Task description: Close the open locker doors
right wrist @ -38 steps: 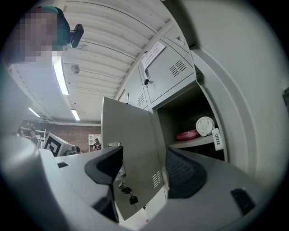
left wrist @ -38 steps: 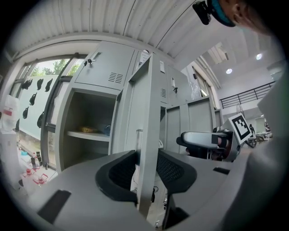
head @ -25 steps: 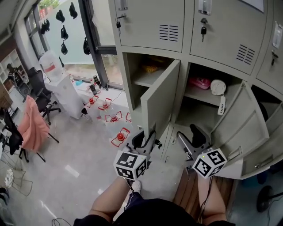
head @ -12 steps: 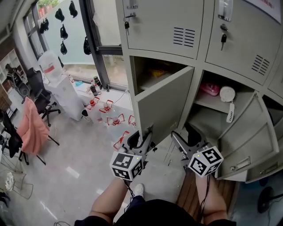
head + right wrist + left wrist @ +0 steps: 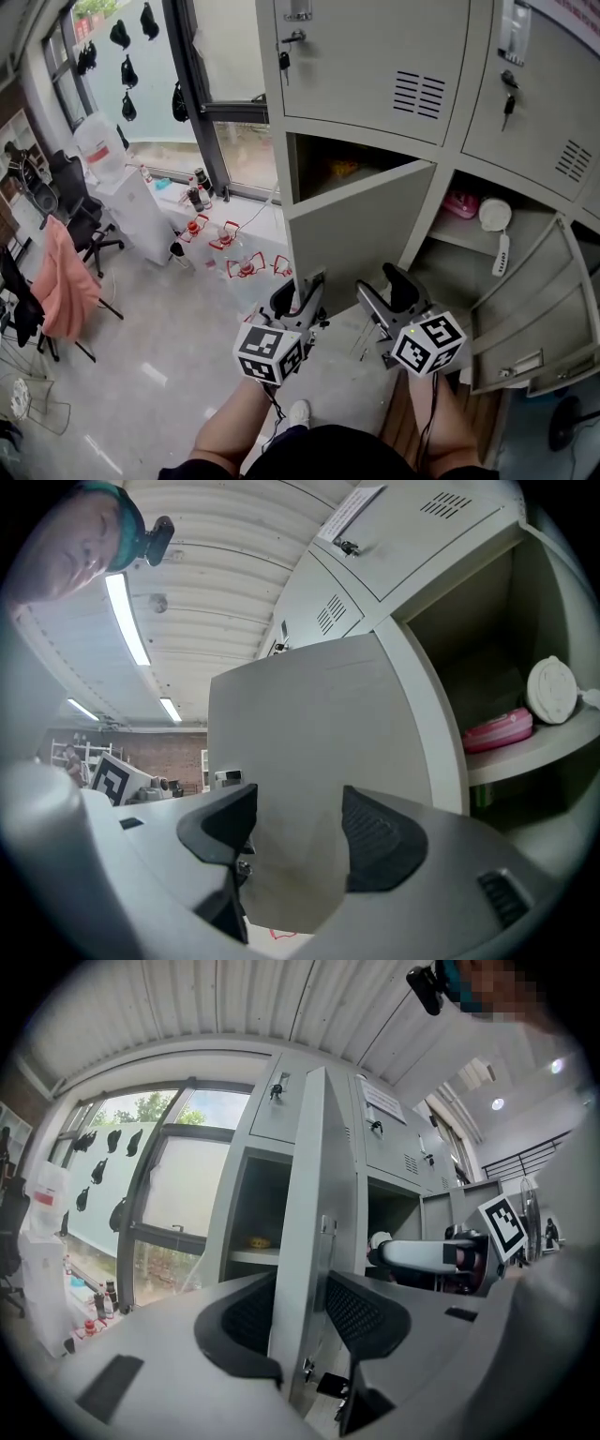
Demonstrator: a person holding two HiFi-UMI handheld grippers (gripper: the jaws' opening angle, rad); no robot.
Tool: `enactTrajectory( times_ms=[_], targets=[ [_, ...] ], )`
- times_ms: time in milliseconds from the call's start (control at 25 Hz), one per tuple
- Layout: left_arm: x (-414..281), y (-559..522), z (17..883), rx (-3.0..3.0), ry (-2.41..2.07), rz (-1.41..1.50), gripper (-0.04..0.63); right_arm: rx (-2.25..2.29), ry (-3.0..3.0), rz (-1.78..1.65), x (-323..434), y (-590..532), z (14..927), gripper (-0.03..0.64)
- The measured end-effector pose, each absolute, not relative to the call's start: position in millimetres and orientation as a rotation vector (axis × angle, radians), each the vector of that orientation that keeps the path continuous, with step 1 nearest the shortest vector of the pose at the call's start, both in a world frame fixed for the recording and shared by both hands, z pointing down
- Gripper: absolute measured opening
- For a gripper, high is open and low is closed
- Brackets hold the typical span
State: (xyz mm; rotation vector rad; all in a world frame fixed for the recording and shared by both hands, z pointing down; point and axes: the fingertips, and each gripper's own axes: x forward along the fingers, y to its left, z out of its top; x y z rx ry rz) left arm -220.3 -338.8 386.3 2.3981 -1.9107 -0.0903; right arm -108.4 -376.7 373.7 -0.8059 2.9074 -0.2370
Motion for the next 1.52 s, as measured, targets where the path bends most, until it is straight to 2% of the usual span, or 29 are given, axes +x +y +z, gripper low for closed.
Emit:
enactTrajectory(
  times_ms=[920, 1120, 1520],
  targets=[
    [-283, -418, 386, 2.519, -1.721, -0.1, 0.201, -0.989, 2.823, -0.239, -171, -427, 373, 0.265],
    [-293, -433, 390, 2.507, -1.731, -0.082, 0.179, -1.048, 2.804, -0.228, -176, -437, 374, 0.267],
    [-300, -443, 392, 2.563, -1.646, -0.094, 0.181, -1.119, 2.78, -0.226, -185, -455, 374, 0.273]
  ],
)
